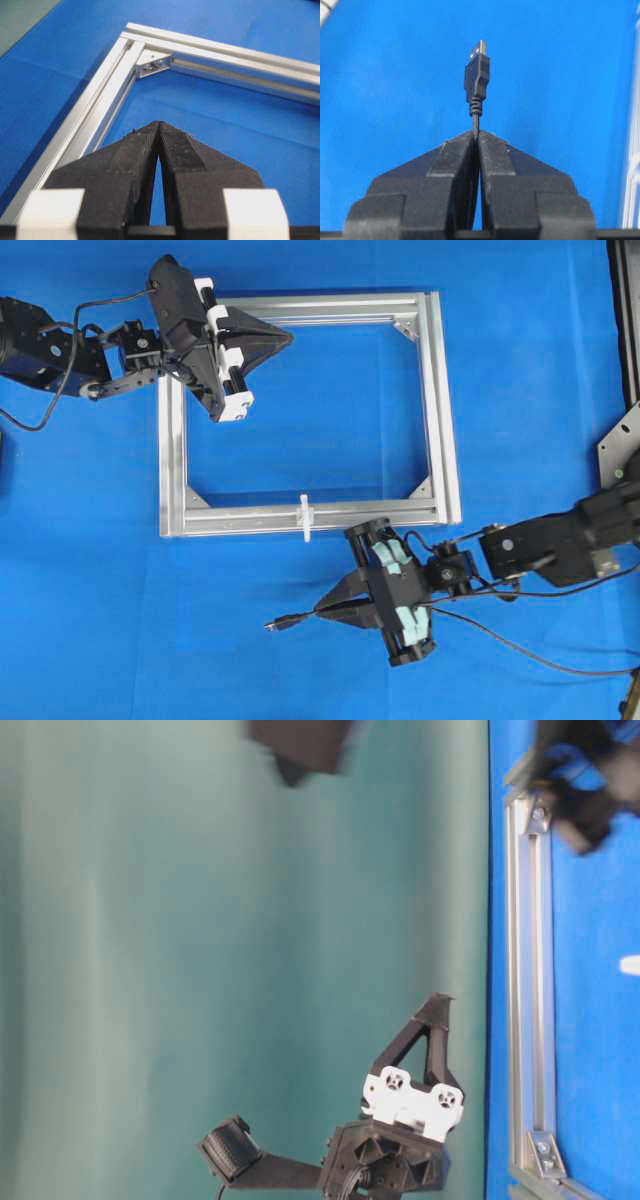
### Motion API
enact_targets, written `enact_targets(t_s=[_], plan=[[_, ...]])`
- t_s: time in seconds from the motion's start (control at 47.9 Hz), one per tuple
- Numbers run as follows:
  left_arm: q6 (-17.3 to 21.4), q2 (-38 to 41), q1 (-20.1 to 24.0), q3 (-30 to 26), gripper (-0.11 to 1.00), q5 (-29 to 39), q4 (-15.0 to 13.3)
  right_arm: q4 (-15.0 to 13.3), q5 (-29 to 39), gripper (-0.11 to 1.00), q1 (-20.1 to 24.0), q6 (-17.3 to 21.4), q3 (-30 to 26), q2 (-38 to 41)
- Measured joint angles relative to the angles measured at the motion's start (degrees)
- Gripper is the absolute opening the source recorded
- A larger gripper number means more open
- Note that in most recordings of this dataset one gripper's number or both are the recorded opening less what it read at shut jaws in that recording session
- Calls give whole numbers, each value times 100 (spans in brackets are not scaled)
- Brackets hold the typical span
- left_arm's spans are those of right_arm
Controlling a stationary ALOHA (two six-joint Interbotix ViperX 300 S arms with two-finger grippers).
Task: Insert the wire through the string loop located in the center.
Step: 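Close the right gripper on the cable just behind the USB plug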
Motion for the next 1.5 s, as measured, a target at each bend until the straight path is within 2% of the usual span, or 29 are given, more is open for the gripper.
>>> enact_targets(t_s=[0.209,0.46,1.504], plan=[[0,-9,0,0,0,0,0,-9,606,-3,0,-26,-62,-606],[0,-18,0,0,0,0,9,-9,1143,-3,0,-44,-185,-844],[0,-18,9,0,0,0,9,-18,1160,-3,0,-62,-185,-844]])
